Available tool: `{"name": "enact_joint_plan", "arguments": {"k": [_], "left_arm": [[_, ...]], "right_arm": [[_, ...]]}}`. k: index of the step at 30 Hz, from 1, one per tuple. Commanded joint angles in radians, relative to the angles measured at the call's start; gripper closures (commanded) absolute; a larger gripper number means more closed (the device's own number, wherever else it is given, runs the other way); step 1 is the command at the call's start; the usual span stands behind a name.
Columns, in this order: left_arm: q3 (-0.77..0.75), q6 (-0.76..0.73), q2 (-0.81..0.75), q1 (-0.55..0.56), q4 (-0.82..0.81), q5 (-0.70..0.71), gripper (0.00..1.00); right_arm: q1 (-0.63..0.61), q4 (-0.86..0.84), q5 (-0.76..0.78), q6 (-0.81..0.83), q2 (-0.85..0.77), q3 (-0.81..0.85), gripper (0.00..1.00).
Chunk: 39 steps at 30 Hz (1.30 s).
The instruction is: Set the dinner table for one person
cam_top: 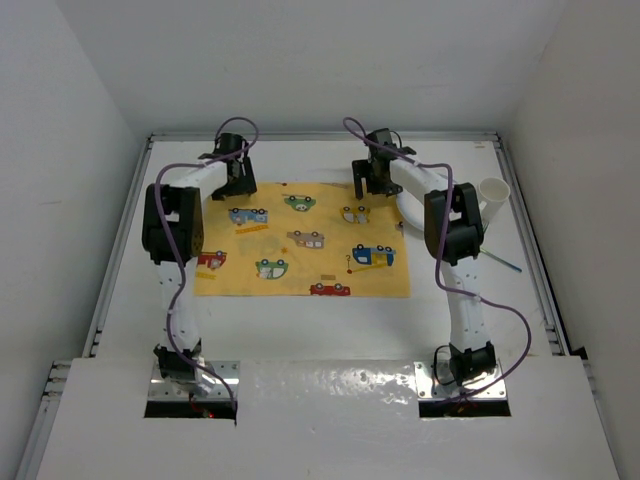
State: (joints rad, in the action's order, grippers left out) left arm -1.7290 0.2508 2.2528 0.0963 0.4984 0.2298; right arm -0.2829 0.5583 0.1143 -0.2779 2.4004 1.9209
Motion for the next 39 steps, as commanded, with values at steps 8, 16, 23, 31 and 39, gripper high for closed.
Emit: {"name": "enact_joint_plan", "arguments": {"k": [8,16,23,31,39], "left_arm": [[0.045,0.042,-0.289,-0.017,0.037,-0.010,0.25],[0.230,0.047,-0.608,-0.017,-0.003,-0.064,0.23],[0.390,0.002,-0.789,-0.017,0.009,-0.040,0.21],[0.456,-0.019,-0.857,-0.017,0.028,-0.046,0.21],[0.465,-0.028,-0.892,-0.017,0.029,-0.067,0.20]], "right_arm": [[0.011,0.015,-0.062,0.011,0.025,0.013,0.16],[0.013,0.034,-0.088,0.031,0.081,0.084,0.15],[0.019,0.020,-0.096,0.036,0.098,0.102,0.13],[0.033,-0.001,-0.110,0.023,0.128,0.153,0.11],[0.039,-0.005,-0.111,0.023,0.103,0.165,0.10]]}}
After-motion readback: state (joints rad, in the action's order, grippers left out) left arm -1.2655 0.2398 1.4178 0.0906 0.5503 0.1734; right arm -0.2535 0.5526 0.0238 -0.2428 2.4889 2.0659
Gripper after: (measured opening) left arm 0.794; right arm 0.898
